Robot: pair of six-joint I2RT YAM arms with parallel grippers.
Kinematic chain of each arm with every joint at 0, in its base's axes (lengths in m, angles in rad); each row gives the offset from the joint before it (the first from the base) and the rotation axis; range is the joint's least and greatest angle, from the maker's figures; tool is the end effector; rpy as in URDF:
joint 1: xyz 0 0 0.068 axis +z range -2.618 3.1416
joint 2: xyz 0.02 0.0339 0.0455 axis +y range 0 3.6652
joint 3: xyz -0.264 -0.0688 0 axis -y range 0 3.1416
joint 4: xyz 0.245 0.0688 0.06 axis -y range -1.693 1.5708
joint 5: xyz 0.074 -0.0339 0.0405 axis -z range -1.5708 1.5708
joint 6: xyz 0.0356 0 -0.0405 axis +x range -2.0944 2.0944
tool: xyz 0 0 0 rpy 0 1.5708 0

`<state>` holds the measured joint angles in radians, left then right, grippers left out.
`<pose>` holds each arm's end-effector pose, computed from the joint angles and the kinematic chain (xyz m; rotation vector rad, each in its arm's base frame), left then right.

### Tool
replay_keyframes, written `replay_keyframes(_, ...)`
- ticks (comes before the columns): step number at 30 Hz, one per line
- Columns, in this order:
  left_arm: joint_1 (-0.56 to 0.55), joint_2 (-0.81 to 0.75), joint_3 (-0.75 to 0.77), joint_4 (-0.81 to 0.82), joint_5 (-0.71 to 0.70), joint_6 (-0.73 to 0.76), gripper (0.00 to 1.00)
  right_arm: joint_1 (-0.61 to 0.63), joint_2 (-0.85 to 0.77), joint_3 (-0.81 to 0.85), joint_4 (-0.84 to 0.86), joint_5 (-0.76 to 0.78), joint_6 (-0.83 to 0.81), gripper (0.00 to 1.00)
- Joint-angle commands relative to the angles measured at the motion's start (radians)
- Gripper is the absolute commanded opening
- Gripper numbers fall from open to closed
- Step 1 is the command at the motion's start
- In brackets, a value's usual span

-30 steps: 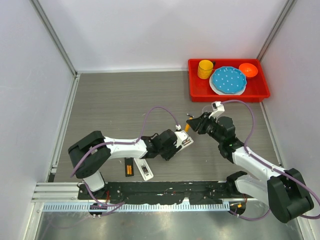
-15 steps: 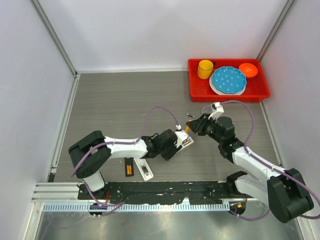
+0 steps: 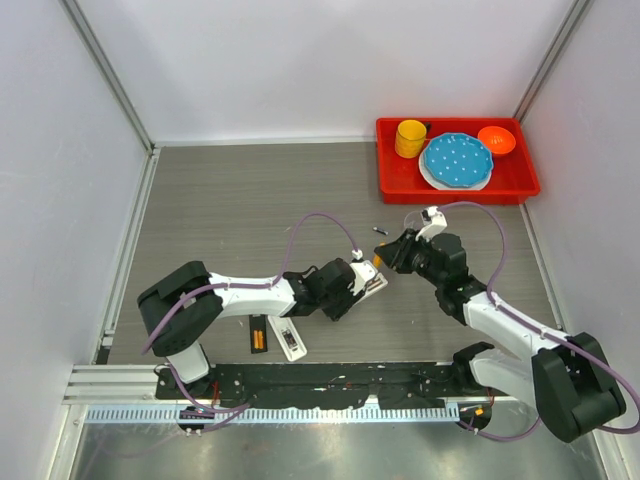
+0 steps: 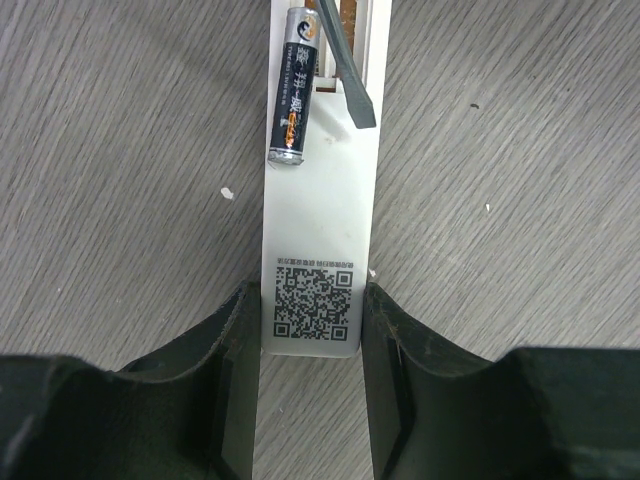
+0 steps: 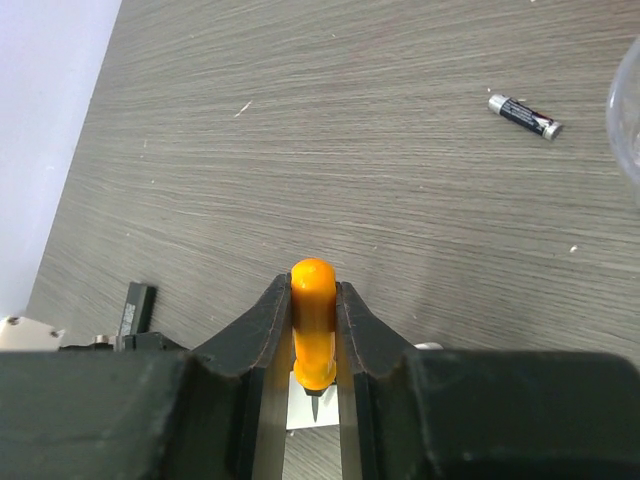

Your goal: Unload the batteries from the remote control

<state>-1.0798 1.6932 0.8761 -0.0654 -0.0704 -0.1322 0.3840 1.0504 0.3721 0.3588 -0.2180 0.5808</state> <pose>0.1593 -0.2927 0.1534 1.1136 2.2410 -0.4384 0.2015 0.0897 0.2014 0.0385 1.9761 0.8514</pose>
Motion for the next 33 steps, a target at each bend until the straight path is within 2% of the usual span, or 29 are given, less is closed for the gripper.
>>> replay_keyframes(1,-0.003,0.059,-0.008,-0.065,0.012,-0.001,0.0,0.001,0.037,0.019,0.044,0.019,-0.006,0.01)
replay_keyframes(11,-0.005,0.059,-0.008,-0.07,0.023,-0.004,0.0,0.001,0.118,0.031,0.152,-0.001,0.047,0.01)
replay_keyframes(18,-0.005,0.054,-0.009,-0.067,0.026,-0.004,0.0,0.001,0.151,0.027,0.184,0.058,0.07,0.01)
replay_keyframes(33,-0.005,0.048,-0.014,-0.06,0.026,-0.003,0.0,0.001,0.108,0.027,0.141,0.203,0.077,0.01)
